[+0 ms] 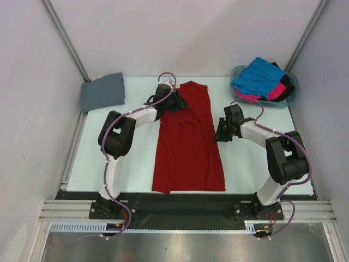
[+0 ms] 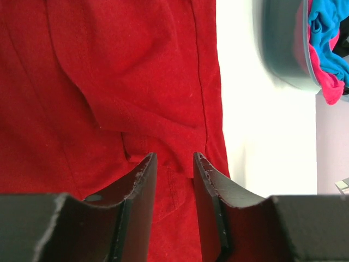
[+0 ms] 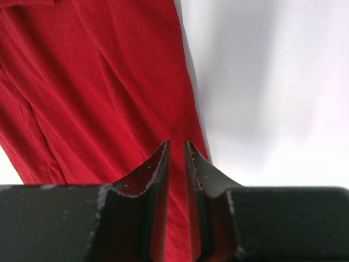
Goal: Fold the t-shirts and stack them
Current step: Fold the tshirt
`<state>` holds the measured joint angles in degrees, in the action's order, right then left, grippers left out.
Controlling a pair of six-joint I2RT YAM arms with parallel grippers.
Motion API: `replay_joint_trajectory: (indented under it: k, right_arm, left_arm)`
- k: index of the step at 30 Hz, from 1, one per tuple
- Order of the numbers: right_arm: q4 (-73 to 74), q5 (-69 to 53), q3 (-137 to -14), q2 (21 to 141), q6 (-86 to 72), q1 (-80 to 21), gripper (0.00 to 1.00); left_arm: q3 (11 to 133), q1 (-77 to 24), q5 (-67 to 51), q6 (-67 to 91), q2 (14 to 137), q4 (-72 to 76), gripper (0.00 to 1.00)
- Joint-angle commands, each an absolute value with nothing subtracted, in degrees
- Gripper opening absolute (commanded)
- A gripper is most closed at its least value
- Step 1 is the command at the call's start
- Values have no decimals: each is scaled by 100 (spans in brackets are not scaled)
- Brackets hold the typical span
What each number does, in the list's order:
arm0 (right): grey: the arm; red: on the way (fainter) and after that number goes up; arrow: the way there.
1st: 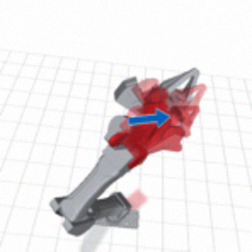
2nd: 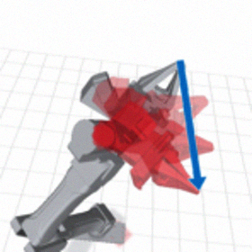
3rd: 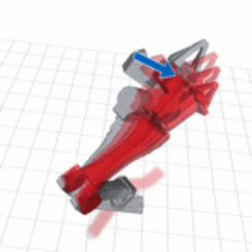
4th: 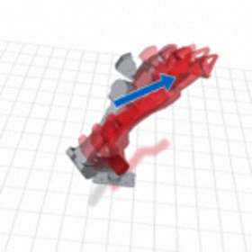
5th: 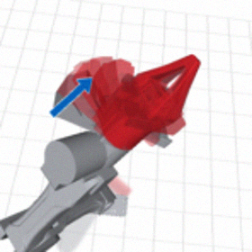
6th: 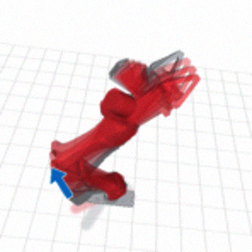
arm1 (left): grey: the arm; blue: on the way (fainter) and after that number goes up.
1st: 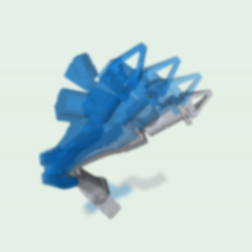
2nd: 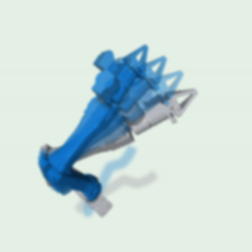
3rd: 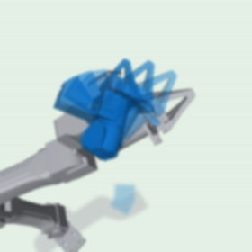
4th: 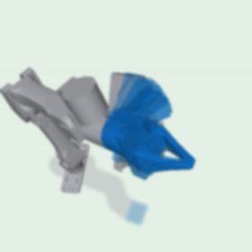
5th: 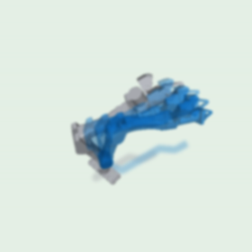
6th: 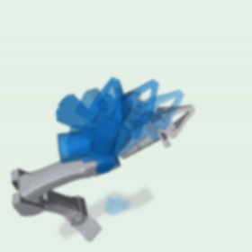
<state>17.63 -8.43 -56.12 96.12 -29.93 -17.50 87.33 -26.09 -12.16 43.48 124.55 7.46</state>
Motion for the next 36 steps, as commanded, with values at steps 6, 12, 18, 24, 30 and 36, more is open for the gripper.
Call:
replay_joint_trajectory:
  k: [6,12,18,24,30,36]
  right_arm:
    - [1652,-861,-5625,9598,-2953,-1749,21]
    - [1661,-853,-5608,9571,-2962,-1758,21]
    - [1670,-853,-5616,9589,-2944,-1749,21]
    - [1670,-844,-5625,9598,-2936,-1749,21]
    - [1679,-835,-5634,9598,-2936,-1740,21]
    - [1687,-835,-5634,9606,-2936,-1740,21]
  left_arm:
    - [8938,-2689,-1134,4403,12480,712,37]
    - [8930,-2716,-1020,4421,12533,580,39]
    - [8991,-2725,-958,4377,12673,448,40]
    - [9009,-2733,-949,4377,12753,439,39]
    - [9123,-2742,-905,4368,12858,360,38]
    - [9263,-2751,-809,4351,12972,264,35]
